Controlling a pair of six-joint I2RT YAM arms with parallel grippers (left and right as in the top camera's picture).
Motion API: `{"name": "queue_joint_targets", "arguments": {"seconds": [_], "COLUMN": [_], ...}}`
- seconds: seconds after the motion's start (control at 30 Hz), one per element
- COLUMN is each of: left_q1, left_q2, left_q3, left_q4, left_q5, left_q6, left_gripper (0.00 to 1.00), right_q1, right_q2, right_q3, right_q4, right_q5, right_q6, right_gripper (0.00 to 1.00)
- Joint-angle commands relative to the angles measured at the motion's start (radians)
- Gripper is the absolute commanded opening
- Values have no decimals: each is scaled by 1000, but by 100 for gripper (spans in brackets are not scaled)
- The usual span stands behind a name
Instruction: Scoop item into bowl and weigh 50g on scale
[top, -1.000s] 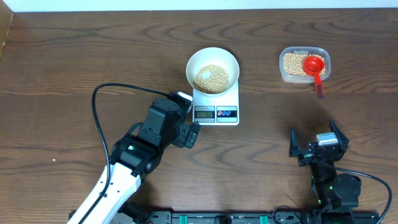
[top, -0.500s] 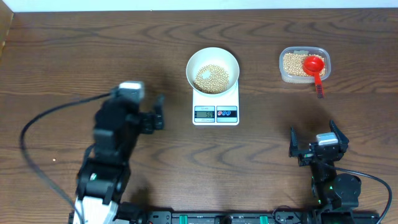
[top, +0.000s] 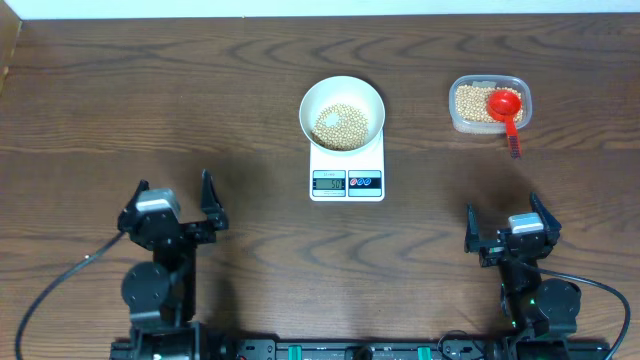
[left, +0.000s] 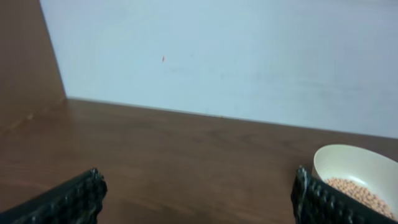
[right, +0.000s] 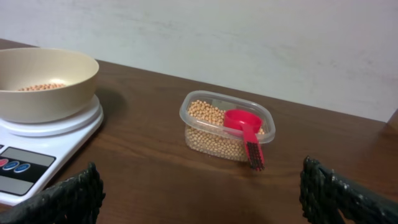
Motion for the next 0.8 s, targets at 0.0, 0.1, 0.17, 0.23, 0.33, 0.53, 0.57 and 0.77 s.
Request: {"name": "queue_joint_targets", "arguments": {"seconds": [0.0,0.1,0.17,0.23,0.33,0.53,0.57,0.77], "left_q1": [6,6,6,6,5,5,5,5], "left_q2": [-69,-116,-150,-185,-229,-283,-283,-283], "left_q3": [-103,-183,-226,-266,-267,-267,-267,-267], "left_q4": [59,106,110,110,32,-134,-132,-131], "left_q5": [12,12,12,13,12,12,10,9], "left_q6": [67,92,92,92,93,98,99,88], "left_gripper": [97,97,97,97,97,97,97,97], "right_q1": [6,6,6,6,6,6,6,6], "right_q2": [-7,-7,-7,-7,-7,-7,-7,-7], "right_q3": [-2,-2,-2,-2,-2,-2,-2,-2], "right_q4": [-3,-3,-3,-3,-3,-3,-3,-3], "right_q5": [-6,-6,-6,-6,-6,-6,-6,-6], "right_q6": [0,0,0,0,0,0,0,0], "right_gripper": [99,99,99,99,99,99,99,99]}}
